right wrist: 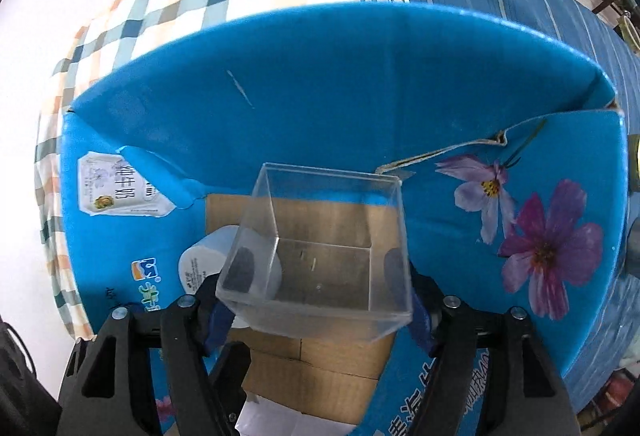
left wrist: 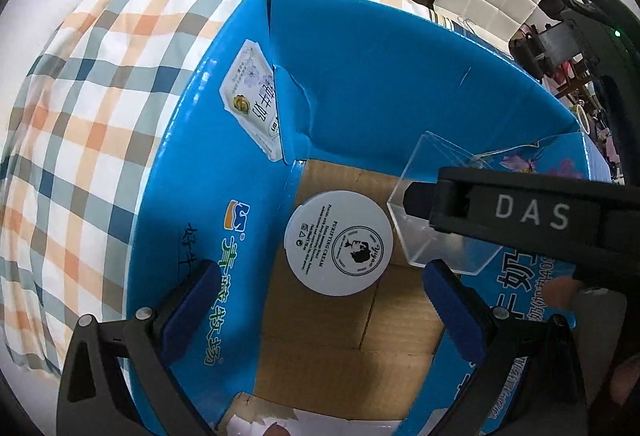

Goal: Organize rigid objects
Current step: 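Lower and release the plastic box with the right tool while the left tool releases the cream jar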

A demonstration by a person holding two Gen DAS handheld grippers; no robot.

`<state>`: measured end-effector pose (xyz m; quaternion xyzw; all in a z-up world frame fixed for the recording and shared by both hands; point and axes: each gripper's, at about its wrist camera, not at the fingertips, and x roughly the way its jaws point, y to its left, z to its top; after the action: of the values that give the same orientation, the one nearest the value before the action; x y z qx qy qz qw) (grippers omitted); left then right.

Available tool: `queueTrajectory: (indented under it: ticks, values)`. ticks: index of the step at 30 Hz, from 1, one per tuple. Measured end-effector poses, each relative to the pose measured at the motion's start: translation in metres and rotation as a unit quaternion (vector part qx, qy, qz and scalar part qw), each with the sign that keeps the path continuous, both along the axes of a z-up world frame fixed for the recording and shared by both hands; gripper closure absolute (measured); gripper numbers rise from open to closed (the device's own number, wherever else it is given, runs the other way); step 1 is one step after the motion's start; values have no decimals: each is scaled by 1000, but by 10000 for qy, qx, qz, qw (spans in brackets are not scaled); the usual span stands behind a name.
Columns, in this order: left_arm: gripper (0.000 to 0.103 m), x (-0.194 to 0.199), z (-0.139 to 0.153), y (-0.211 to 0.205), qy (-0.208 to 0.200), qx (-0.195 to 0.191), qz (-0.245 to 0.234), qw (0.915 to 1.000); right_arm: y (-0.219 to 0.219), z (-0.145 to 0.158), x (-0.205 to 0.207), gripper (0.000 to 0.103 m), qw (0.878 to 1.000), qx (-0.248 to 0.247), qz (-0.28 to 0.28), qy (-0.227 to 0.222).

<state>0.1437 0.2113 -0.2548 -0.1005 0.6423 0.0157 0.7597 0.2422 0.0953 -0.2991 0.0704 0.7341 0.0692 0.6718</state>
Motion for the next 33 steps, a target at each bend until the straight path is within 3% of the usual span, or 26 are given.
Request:
queueTrajectory:
  ticks: [7,15,18,23,33]
  values:
    - [0,-7,8,3,-21,164,17,9999,4,14,-5,13,9998,215,18,-8]
    - [0,-28,29,14,-219,458,60,9987,2,40,-16,4,9997,164,117,-136]
    - [0,-39,43,21,-380,724,67,9966,-9,52,-25,4,9995,170,150,-229]
    - [0,-63,64,31,-582,837,108,9947,-27,76,-46,3,9983,173,349,-441]
    - [0,-87,112,0,-963,1016,-186,9900,-48,140,-112,3,9908,380,745,-1063]
